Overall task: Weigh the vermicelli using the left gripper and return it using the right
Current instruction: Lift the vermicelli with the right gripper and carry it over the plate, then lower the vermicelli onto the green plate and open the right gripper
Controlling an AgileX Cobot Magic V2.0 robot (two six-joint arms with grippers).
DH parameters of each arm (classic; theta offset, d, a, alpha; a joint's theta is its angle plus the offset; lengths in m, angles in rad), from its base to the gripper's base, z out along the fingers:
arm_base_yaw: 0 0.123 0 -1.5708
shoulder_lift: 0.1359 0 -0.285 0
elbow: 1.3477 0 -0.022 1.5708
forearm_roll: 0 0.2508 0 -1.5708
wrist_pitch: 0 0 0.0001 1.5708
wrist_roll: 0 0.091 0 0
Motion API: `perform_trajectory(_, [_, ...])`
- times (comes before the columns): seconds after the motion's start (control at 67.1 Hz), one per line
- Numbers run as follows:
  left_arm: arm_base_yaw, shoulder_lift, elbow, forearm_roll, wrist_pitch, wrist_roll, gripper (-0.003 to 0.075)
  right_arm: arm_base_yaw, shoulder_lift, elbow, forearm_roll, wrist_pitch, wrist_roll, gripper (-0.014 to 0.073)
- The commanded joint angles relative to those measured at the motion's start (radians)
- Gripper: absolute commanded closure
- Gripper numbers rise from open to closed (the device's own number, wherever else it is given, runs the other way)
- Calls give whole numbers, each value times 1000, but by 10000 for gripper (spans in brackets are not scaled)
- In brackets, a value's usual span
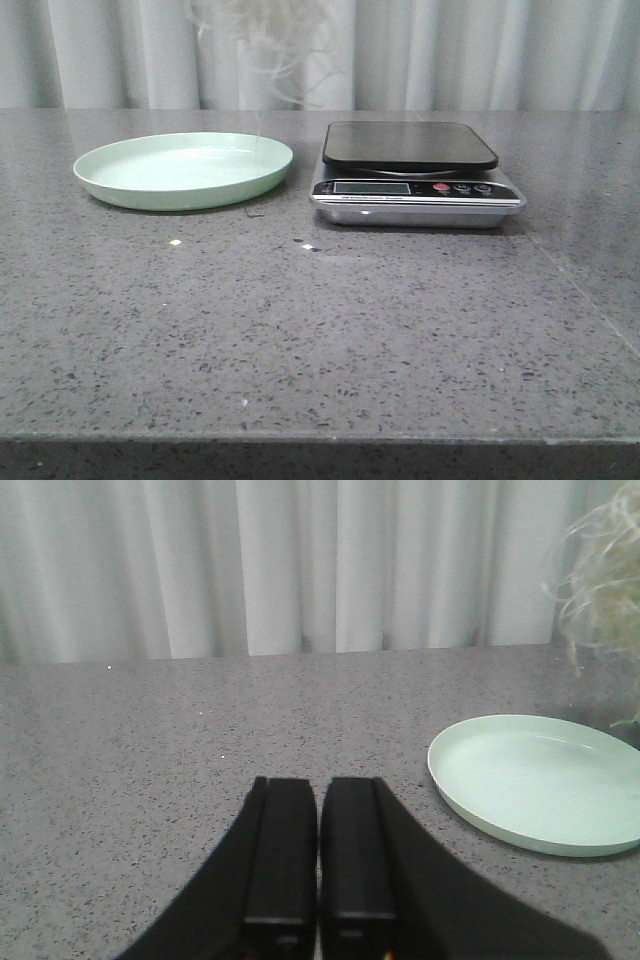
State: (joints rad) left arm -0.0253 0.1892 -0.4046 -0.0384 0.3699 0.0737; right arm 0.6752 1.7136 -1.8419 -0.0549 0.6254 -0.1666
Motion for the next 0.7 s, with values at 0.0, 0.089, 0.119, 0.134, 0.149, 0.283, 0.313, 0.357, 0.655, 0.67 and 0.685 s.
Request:
perform_trajectory(0.0, [2, 10, -27, -13, -79, -6, 583, 28, 22, -83, 1, -84, -10, 442])
perform_trajectory(0.089, [2, 10, -27, -13, -79, -6, 584, 32, 82, -100, 11, -83, -10, 442])
perform_trajectory(0.119, [2, 10, -27, -13, -79, -6, 583, 32, 95, -100, 20, -83, -10, 442])
perform_trajectory(0.134, [2, 10, -27, -13, -79, -6, 583, 32, 109, -100, 30, -83, -10, 442])
perform_trajectory(0.149, [2, 10, -27, -13, -79, -6, 584, 32, 116, -100, 35, -83, -10, 442])
perform_trajectory(0.283, [2, 10, -27, -13, -79, -6, 583, 32, 169, -100, 73, -75, -10, 442])
perform_trajectory(0.313, [2, 10, -27, -13, -79, -6, 583, 32, 178, -100, 73, -71, -10, 442])
perform_trajectory(0.357, [2, 10, -27, -13, -79, -6, 584, 32, 190, -100, 73, -57, -10, 442])
perform_trajectory(0.655, [2, 10, -27, -13, -79, -6, 584, 32, 222, -100, 75, 31, -10, 442])
perform_trajectory(0.67, [2, 10, -27, -13, -79, -6, 583, 32, 222, -100, 75, 32, -10, 442])
perform_trajectory(0.685, [2, 10, -27, -13, -79, -6, 583, 32, 222, -100, 75, 33, -10, 442])
